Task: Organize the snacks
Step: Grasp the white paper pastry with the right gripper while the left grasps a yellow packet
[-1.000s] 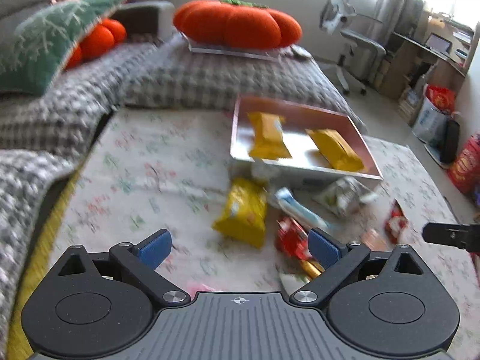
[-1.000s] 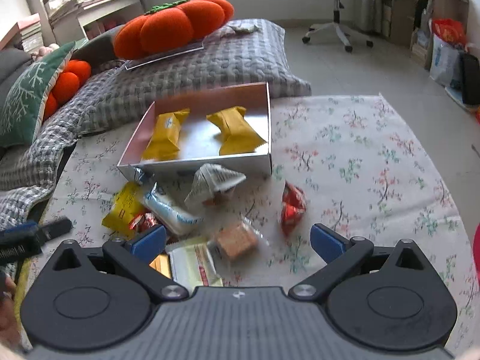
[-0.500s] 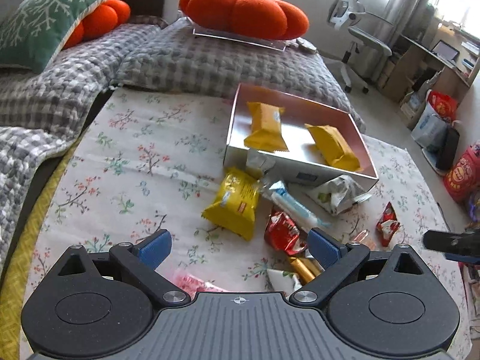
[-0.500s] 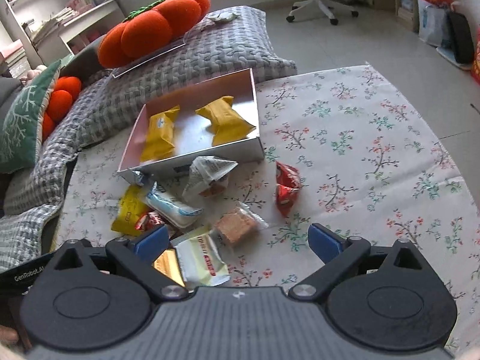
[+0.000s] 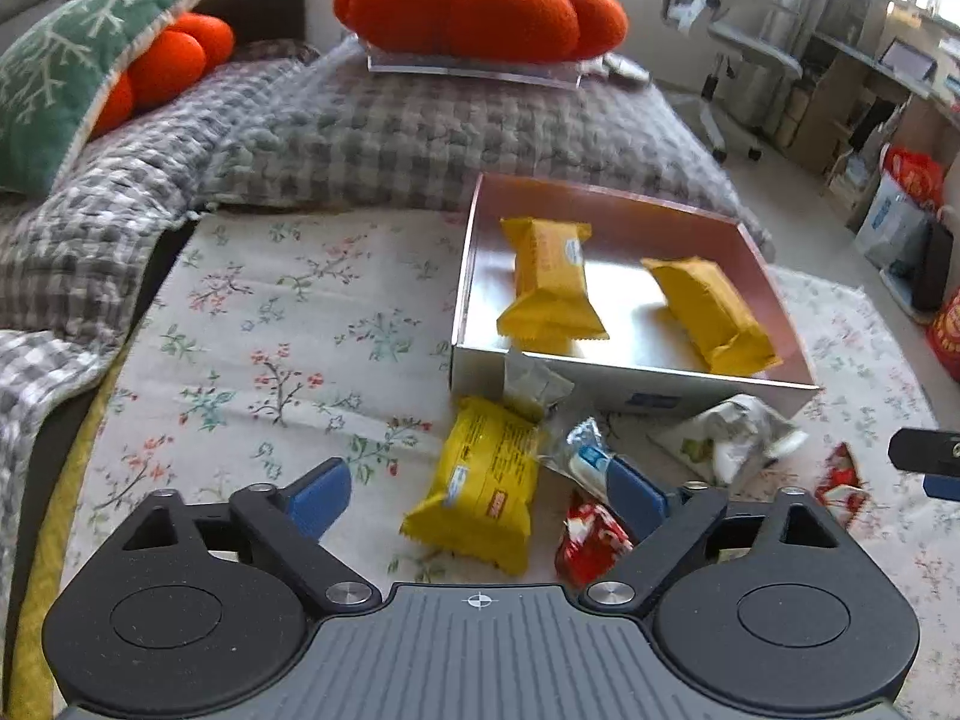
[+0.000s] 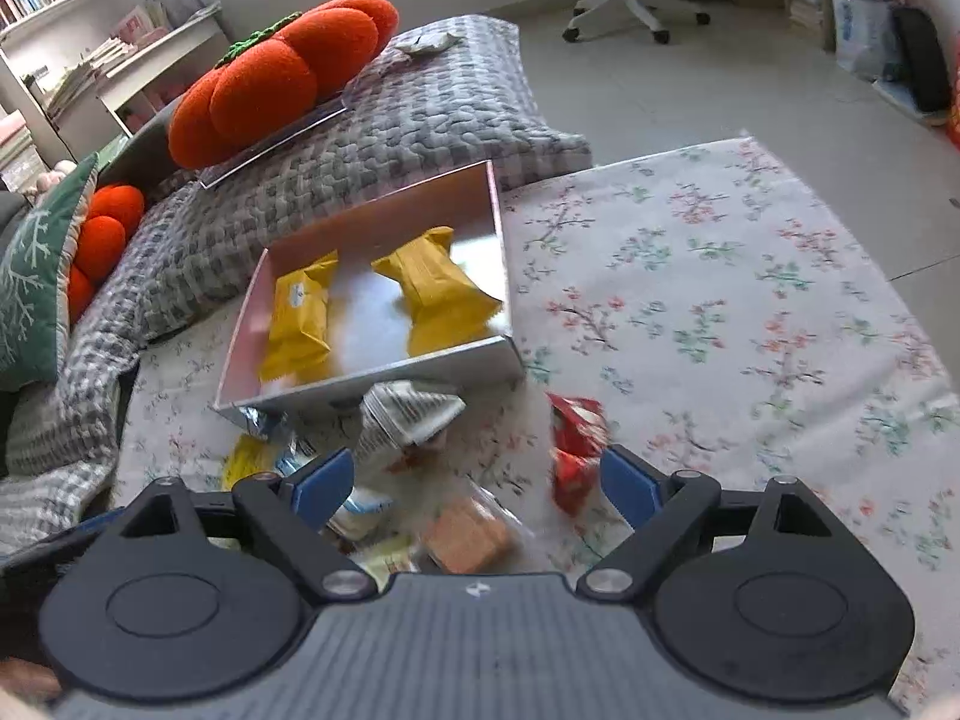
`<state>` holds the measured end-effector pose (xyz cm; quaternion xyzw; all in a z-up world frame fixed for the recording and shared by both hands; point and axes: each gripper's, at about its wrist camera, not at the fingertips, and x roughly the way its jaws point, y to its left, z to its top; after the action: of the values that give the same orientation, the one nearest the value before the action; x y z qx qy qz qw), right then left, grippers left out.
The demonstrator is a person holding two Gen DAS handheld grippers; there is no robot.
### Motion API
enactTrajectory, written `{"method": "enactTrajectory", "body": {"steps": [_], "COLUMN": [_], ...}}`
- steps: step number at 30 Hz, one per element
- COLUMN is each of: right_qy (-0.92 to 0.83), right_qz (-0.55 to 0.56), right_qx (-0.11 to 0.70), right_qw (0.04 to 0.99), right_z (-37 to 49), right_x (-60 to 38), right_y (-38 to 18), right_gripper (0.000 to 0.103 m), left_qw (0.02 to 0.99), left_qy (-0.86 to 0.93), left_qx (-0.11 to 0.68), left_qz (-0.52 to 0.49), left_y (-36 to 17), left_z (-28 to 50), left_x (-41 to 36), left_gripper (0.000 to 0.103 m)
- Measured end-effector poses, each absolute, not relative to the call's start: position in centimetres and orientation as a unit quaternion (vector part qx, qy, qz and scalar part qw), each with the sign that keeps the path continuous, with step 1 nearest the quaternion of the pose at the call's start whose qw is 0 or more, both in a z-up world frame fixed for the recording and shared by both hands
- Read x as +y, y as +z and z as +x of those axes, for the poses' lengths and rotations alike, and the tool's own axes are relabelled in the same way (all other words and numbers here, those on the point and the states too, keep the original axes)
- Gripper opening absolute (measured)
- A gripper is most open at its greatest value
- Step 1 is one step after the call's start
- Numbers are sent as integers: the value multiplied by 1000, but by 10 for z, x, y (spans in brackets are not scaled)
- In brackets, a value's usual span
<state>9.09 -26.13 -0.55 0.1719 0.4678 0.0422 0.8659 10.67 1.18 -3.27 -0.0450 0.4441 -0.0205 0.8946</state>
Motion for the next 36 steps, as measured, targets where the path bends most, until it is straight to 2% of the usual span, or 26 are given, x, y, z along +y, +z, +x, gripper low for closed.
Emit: {"method": "enactTrajectory", "body": {"steps": [4,18,23,27,32,35,36], "right_qy": [67,124,118,117,118,114,112], "right_qz": [165,60,26,15,5,8,13], "right_qx": [484,506,527,525,521,521,521], "right_qw": [857,851,841,843,845,846,846], "right_z": [114,163,166,164,158,156,156], "right_x": [-250,-202,-195,-196,-195,-196,-198], "right_y": [-16,-46,-59,-58,-52,-49,-49], "right_gripper": [85,82,65,58,55,55,55], "left_qw": [886,869,862,867,863,863,864], "left_qy": [-25,-49,-42,-39,-34,-31,-32], "left_qx": [460,492,505,495,502,501,502], "left_qz": [-50,-4,3,-23,41,48,39], "left_y": [-49,-81,-84,-78,-89,-92,-90], "left_z": [124,147,148,147,143,144,144], "left_x": [12,1,6,15,1,2,4], "left_gripper": [80,83,83,83,80,63,48]}}
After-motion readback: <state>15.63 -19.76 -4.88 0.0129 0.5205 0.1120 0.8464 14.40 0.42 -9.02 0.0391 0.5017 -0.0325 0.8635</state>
